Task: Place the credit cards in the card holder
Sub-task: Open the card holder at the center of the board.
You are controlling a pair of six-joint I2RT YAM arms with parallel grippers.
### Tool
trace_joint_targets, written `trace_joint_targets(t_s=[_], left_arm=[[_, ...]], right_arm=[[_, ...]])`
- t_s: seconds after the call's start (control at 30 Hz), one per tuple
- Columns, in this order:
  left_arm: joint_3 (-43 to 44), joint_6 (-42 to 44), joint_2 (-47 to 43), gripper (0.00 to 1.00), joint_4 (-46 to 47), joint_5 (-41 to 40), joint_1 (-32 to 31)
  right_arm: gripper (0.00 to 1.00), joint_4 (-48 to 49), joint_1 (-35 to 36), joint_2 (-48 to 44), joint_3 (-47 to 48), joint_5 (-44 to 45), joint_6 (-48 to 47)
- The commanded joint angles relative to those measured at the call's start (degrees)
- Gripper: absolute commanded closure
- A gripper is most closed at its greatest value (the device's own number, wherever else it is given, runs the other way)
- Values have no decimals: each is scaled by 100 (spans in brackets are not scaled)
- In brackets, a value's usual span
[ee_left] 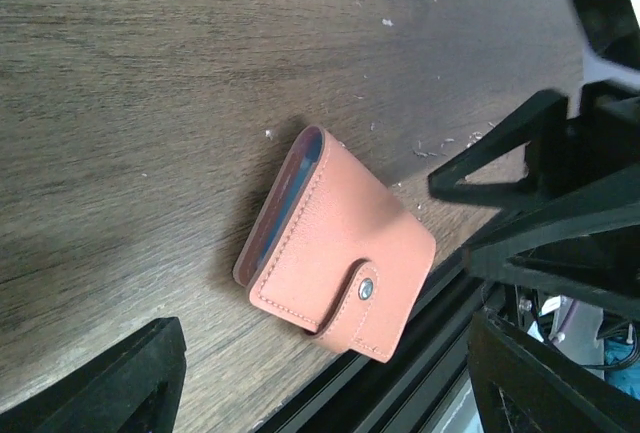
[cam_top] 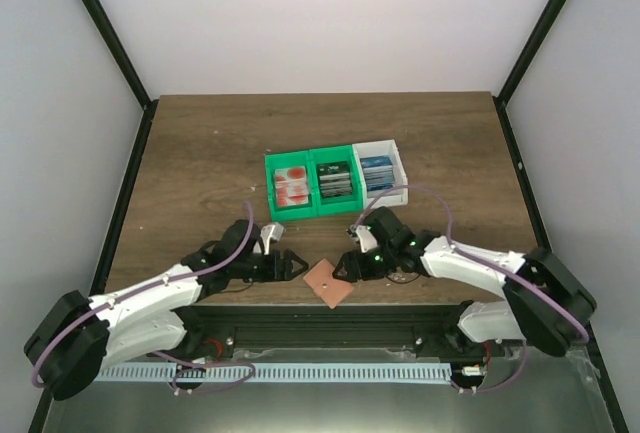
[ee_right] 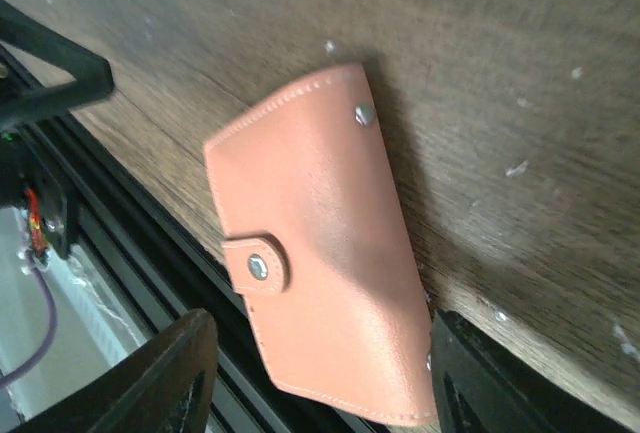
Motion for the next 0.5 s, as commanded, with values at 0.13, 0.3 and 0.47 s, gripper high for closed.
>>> trace_joint_targets(t_s=[0.13, 0.3, 0.47], left_arm=[[-184, -214, 343, 29, 644, 41, -18], [-316, -248, 467, 32, 744, 22, -26], [-349, -233, 647, 33, 891, 16, -21]], right_arm=[[53, 285, 496, 904, 215, -33, -88], [63, 383, 499, 1145, 214, -2, -125], [76, 577, 496, 1358, 198, 98, -99]])
